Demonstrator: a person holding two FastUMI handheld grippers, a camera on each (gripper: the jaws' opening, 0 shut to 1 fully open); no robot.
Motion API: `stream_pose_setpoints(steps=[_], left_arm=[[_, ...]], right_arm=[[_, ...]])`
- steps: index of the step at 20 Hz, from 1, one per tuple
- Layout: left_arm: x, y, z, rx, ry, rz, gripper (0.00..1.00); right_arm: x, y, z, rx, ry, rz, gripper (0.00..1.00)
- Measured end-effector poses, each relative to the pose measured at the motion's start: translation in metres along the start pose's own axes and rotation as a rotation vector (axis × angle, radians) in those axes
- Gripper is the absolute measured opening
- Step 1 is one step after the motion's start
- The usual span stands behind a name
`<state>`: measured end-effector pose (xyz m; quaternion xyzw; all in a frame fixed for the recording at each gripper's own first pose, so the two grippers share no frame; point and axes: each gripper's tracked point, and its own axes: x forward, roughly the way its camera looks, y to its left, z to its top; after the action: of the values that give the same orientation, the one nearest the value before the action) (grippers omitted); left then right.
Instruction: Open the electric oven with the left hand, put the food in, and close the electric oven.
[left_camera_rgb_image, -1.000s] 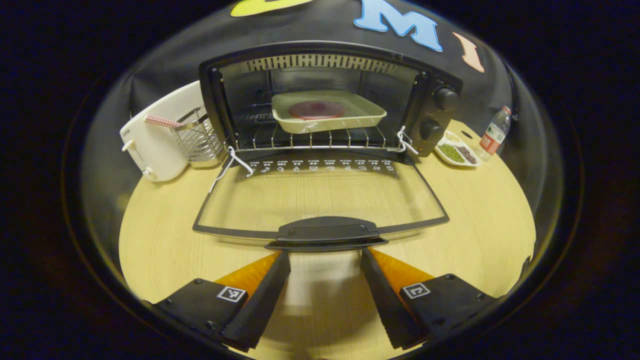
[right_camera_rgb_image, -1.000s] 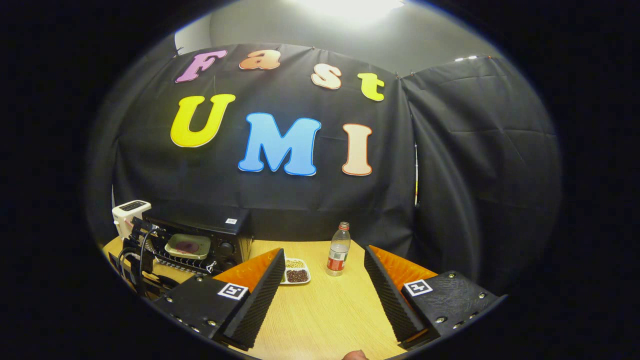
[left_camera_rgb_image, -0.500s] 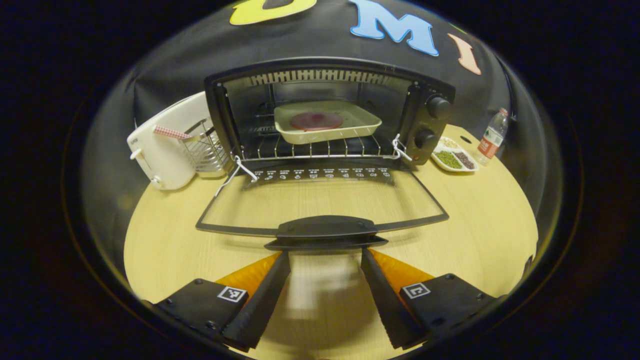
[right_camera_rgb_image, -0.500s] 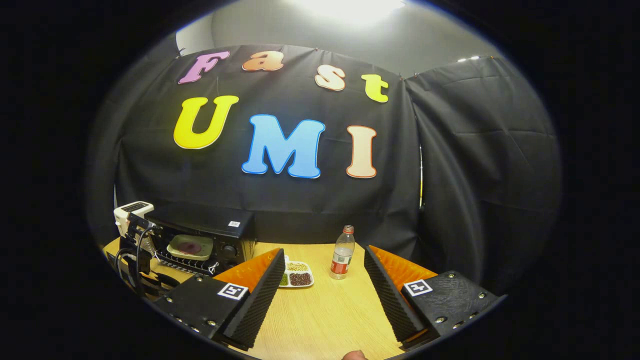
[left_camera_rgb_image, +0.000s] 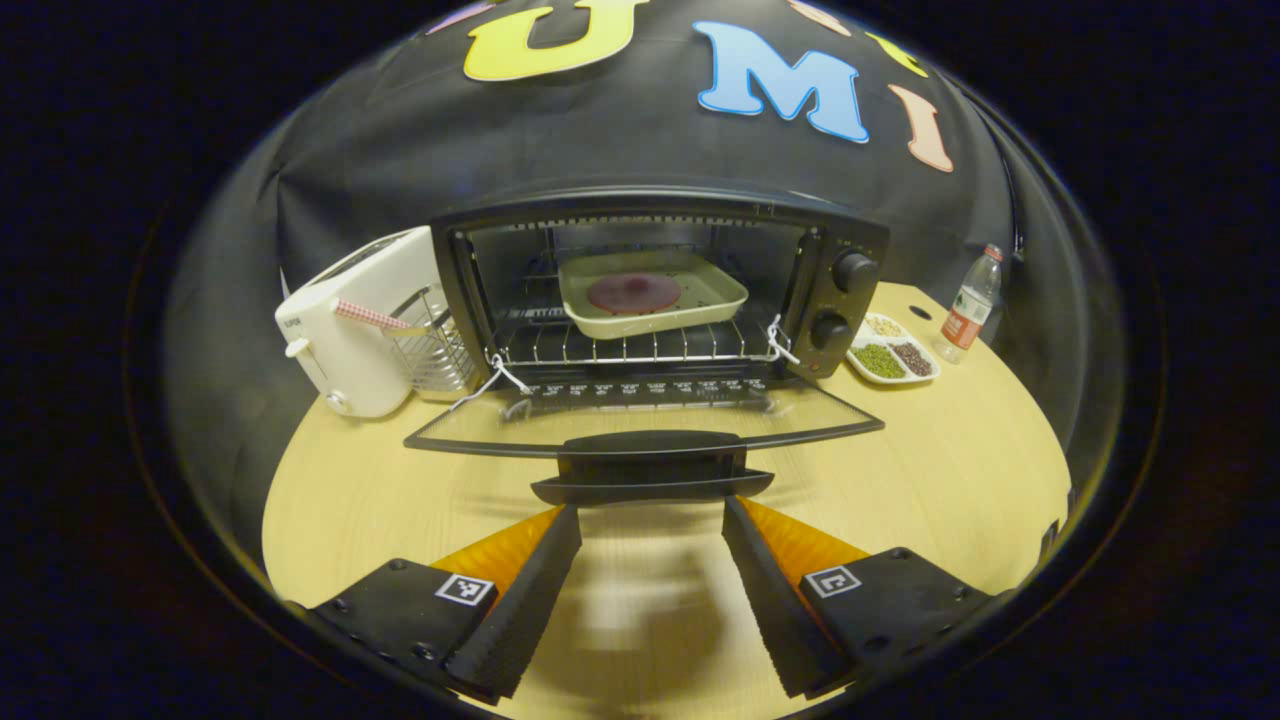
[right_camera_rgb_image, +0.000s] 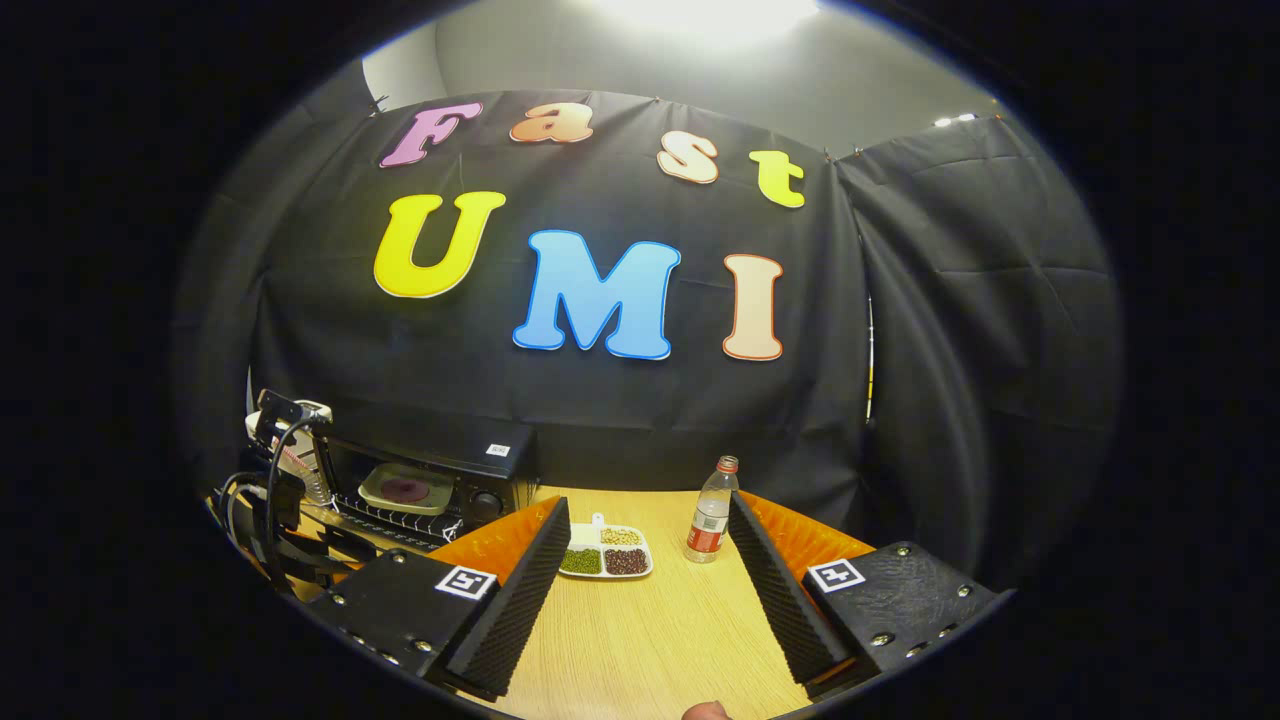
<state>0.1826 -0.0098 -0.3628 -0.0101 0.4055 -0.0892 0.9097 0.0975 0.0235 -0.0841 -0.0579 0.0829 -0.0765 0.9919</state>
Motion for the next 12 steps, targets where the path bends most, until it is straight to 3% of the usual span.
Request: stream_pose_setpoints(steps=[3,12], left_arm=[[-0.005,-0.002,0.014,-0.009,-0.030,-0.003,0.97],[-0.012,0.003,0.064,0.019,-0.140,-0.021,1.00]], right_arm=[[0.001,0.005,0.002,0.006,0.004,0.009,0.98],[0.006,0.018,-0.002,-0.012,0.012,0.019,0.98]])
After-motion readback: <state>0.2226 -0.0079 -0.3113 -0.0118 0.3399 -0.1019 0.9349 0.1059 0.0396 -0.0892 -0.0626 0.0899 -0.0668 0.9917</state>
